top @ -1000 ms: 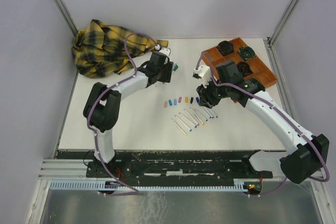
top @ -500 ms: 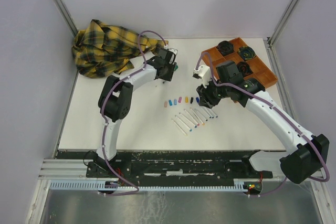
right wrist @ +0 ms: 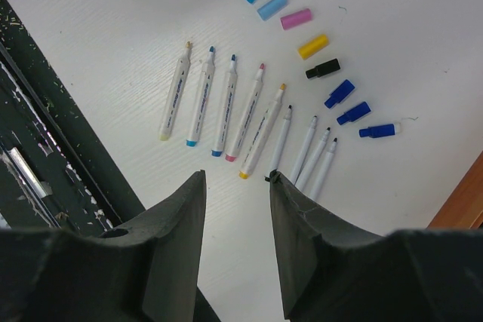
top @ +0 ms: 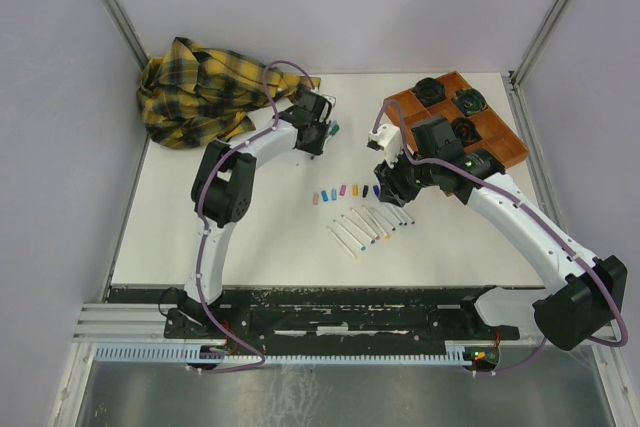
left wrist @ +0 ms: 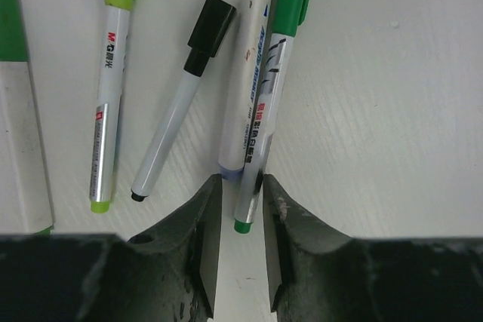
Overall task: Open the pen caps
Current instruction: Pick up the pen from the center of the board.
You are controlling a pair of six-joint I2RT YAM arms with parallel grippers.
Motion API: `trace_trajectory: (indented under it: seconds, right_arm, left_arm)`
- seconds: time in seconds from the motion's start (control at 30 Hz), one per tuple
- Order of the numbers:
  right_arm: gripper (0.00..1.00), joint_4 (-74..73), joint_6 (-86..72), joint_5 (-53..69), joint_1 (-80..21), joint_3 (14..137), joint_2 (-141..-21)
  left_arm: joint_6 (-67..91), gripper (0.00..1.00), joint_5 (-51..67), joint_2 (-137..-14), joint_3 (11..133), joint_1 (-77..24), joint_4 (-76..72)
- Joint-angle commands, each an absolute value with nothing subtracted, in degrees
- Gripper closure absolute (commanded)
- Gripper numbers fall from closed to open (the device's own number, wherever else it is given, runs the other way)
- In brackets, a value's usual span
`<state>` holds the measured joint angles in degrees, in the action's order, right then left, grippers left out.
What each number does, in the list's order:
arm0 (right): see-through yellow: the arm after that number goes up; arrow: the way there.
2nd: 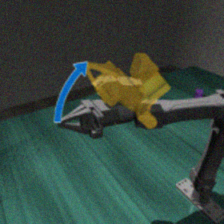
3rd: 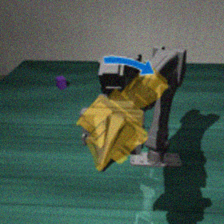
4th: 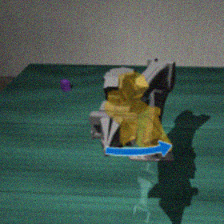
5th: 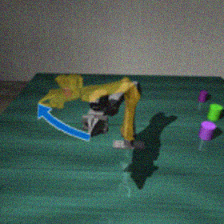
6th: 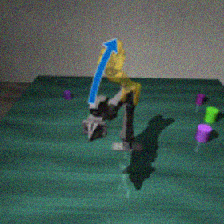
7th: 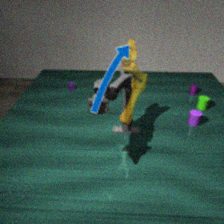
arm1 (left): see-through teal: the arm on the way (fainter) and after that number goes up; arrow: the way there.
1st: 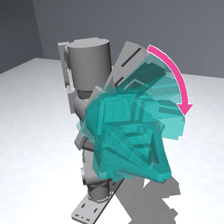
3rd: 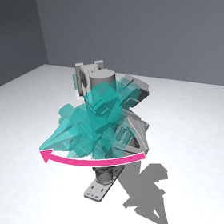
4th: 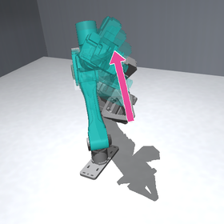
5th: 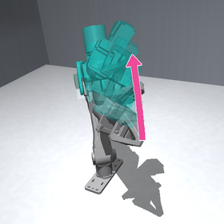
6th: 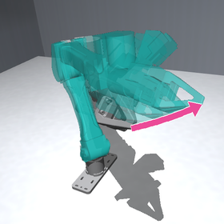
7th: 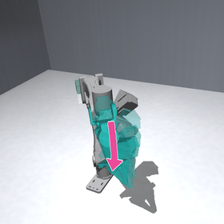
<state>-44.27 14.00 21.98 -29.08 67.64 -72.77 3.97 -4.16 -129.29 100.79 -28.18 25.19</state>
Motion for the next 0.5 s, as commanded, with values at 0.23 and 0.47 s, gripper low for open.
trace_trajectory:
  seconds: [0.23, 0.47]
  right_arm:
    - [0.53, -43.03, 14.85, 22.37, -28.83, 67.93, -71.59]
    - [0.53, -42.98, 14.85, 22.50, -28.82, 67.94, -71.68]
  left_arm:
    - [2.28, 0.79, -1.67, -129.41, 100.17, -28.08, 25.11]
    - [2.63, 0.79, -1.35, -127.80, 97.74, -28.06, 24.60]
